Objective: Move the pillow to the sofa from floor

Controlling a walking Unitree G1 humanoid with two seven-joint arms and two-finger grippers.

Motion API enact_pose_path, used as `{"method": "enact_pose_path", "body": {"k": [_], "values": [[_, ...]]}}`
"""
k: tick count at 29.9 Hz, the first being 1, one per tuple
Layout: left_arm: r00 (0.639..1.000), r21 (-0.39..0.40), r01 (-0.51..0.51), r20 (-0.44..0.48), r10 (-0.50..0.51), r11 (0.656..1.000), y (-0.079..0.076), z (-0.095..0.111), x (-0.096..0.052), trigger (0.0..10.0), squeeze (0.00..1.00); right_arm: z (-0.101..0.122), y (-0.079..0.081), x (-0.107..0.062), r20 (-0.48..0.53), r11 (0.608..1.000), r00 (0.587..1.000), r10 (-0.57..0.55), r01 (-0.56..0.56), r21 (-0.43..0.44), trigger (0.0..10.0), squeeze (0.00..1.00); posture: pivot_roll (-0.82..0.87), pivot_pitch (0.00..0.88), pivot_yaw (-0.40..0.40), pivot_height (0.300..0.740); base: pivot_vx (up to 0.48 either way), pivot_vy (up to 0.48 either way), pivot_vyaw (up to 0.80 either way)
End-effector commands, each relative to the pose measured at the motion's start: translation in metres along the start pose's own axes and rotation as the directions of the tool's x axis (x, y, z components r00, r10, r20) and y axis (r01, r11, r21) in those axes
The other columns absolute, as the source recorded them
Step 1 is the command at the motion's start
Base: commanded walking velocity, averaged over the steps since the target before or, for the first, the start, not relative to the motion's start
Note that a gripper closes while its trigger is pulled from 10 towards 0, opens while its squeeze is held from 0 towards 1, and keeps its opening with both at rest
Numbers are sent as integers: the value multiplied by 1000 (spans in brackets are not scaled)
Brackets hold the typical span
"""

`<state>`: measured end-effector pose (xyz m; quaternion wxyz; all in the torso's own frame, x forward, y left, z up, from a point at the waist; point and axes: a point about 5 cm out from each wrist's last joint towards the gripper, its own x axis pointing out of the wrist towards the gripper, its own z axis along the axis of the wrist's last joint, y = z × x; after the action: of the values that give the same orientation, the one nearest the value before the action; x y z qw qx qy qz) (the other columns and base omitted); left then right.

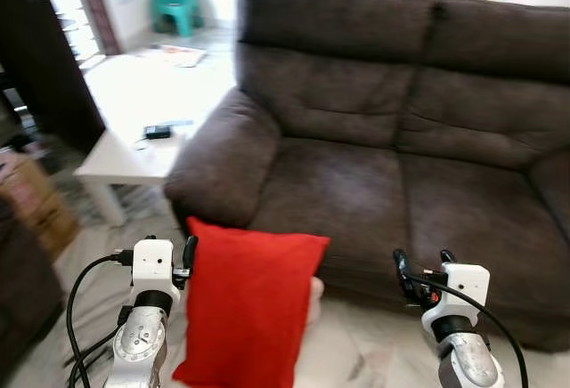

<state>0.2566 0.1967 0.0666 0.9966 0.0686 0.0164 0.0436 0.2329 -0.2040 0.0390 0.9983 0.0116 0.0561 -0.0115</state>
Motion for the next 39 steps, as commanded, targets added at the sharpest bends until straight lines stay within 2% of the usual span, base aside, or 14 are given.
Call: {"method": "enact_pose_path", "body": {"k": [1, 11, 12, 34, 39], "values": [[1000, -7, -14, 1, 14, 1000, 4, 1, 2, 10000, 0, 3, 3, 3, 9, 1000, 1000, 12, -12, -5, 10000, 0, -32, 0, -45, 740, 0, 0, 800], [1000, -15, -8, 7, 8, 1000, 2, 2, 2, 10000, 0, 4, 2, 4, 10, 1000, 1000, 15, -15, -5, 10000, 0, -33, 0, -45, 740, 0, 0, 758], [1000, -16, -5, 6, 5, 1000, 1, 1, 2, 10000, 0, 3, 2, 4, 6, 1000, 1000, 10, -10, 24, 10000, 0, -33, 0, -47, 740, 0, 0, 0], [1000, -20, 5, -3, -5, 1000, 1, 0, 1, 10000, 0, 3, 0, 6, 6, 999, 1000, -19, 19, 40, 10000, 0, -29, 0, -47, 740, 0, 0, 0], [1000, -21, 6, -4, -6, 1000, 1, -1, 1, 10000, 0, 3, 0, 7, 4, 999, 1000, -20, 20, 44, 10000, 0, -29, 0, -49, 740, 0, 0, -685]]}}
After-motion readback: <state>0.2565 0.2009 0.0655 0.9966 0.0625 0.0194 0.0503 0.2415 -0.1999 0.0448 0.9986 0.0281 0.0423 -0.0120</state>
